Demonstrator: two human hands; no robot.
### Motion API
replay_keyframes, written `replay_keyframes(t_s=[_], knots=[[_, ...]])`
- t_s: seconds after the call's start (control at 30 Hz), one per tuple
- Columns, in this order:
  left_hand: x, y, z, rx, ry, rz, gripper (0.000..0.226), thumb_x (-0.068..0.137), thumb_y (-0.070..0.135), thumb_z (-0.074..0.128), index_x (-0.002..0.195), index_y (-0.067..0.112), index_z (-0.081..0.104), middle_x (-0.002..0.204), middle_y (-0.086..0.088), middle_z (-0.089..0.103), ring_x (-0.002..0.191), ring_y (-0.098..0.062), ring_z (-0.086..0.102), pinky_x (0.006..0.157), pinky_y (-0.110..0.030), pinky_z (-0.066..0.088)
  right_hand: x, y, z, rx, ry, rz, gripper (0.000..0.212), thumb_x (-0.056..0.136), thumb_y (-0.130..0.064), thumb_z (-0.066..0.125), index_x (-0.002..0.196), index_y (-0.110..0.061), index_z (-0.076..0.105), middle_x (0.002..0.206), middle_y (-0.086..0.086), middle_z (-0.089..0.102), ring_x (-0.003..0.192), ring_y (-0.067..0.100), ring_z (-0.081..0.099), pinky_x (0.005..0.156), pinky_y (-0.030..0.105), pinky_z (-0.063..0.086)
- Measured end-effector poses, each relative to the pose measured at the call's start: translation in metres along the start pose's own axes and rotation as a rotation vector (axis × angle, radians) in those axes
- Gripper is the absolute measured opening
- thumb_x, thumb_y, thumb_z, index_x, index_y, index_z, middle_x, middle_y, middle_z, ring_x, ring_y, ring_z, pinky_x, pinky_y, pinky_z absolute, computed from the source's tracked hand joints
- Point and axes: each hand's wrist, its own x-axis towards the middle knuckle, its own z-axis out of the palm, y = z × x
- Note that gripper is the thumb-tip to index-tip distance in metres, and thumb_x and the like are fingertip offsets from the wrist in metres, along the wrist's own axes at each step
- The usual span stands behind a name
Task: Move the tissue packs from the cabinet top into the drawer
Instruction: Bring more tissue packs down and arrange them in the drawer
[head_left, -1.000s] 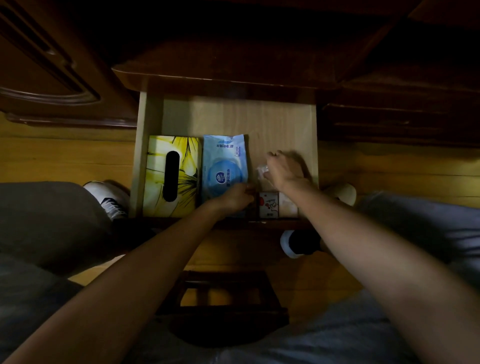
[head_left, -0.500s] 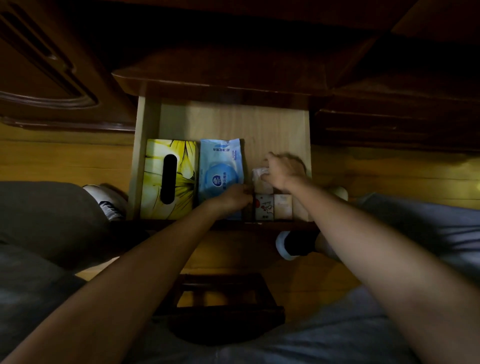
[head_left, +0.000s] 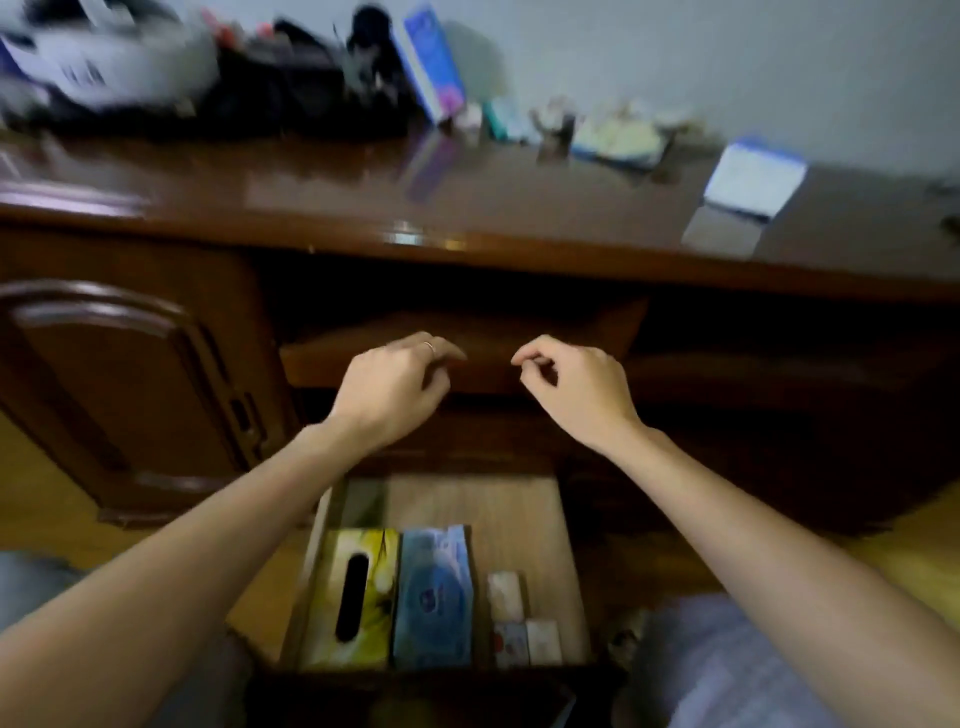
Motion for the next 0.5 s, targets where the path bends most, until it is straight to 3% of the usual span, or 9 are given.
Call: replay_keyframes(t_s=[0.1,0.17,0.23,0.3,0.33,0.43,0.5], knots=[[0.046,0.01,-0.058,0.031,0.243,0.128,0.028,0.09,0.032,0.048,0.107,0.032,0.069,0.104,0.011,0.07,0.097,-0.011,0.065,0.071,-0.028,0.054,0.042,-0.017,-0.052,-0.062,0.356,-0.185,0.013,0.093,-0.031,0.057,0.098,-0.034,0.069,0.082,-0.018,0.07,0.071,0.002,0.063,0.054,0.018,0.043],[0.08,0.013,-0.082,0.049,0.33,0.124,0.024,0.087,0.03,0.05,0.103,0.03,0.069,0.099,0.009,0.069,0.096,-0.015,0.063,0.071,-0.032,0.053,0.075,-0.019,-0.076,-0.129,0.45,-0.192,0.016,0.092,-0.029,0.055,0.101,-0.032,0.067,0.091,-0.015,0.07,0.085,0.005,0.063,0.061,0.026,0.051],[0.112,0.011,-0.092,0.095,0.307,0.073,0.024,0.087,0.029,0.054,0.105,0.029,0.069,0.098,0.007,0.067,0.097,-0.018,0.063,0.071,-0.034,0.052,0.106,-0.012,-0.088,-0.166,0.277,-0.053,0.026,0.094,-0.034,0.055,0.118,-0.031,0.064,0.115,-0.01,0.067,0.11,0.013,0.06,0.08,0.034,0.055],[0.143,0.005,-0.092,0.126,0.209,0.009,0.025,0.087,0.028,0.057,0.109,0.028,0.069,0.103,0.004,0.066,0.099,-0.021,0.063,0.074,-0.036,0.052,0.133,-0.002,-0.088,-0.203,-0.012,0.087,0.035,0.097,-0.047,0.053,0.128,-0.031,0.061,0.127,-0.007,0.064,0.12,0.018,0.056,0.089,0.036,0.051],[0.158,0.0,-0.09,0.119,0.156,-0.022,0.025,0.087,0.028,0.058,0.11,0.028,0.069,0.106,0.002,0.065,0.102,-0.022,0.063,0.077,-0.037,0.053,0.145,0.003,-0.086,-0.259,-0.092,0.087,0.036,0.097,-0.053,0.052,0.124,-0.032,0.064,0.123,-0.007,0.065,0.117,0.018,0.058,0.085,0.035,0.049],[0.201,-0.013,-0.077,0.089,0.041,-0.088,0.027,0.086,0.029,0.059,0.111,0.029,0.069,0.112,0.0,0.064,0.105,-0.024,0.063,0.084,-0.037,0.05,0.179,0.012,-0.078,-0.36,-0.116,0.036,0.033,0.095,-0.063,0.048,0.1,-0.036,0.066,0.099,-0.009,0.067,0.093,0.017,0.065,0.066,0.032,0.044],[0.231,-0.023,-0.062,0.106,-0.043,-0.107,0.03,0.087,0.031,0.059,0.116,0.029,0.066,0.117,-0.001,0.061,0.107,-0.024,0.062,0.085,-0.037,0.049,0.205,0.018,-0.071,-0.347,-0.162,0.069,0.028,0.095,-0.061,0.049,0.097,-0.037,0.062,0.088,-0.011,0.066,0.084,0.016,0.065,0.061,0.031,0.042]])
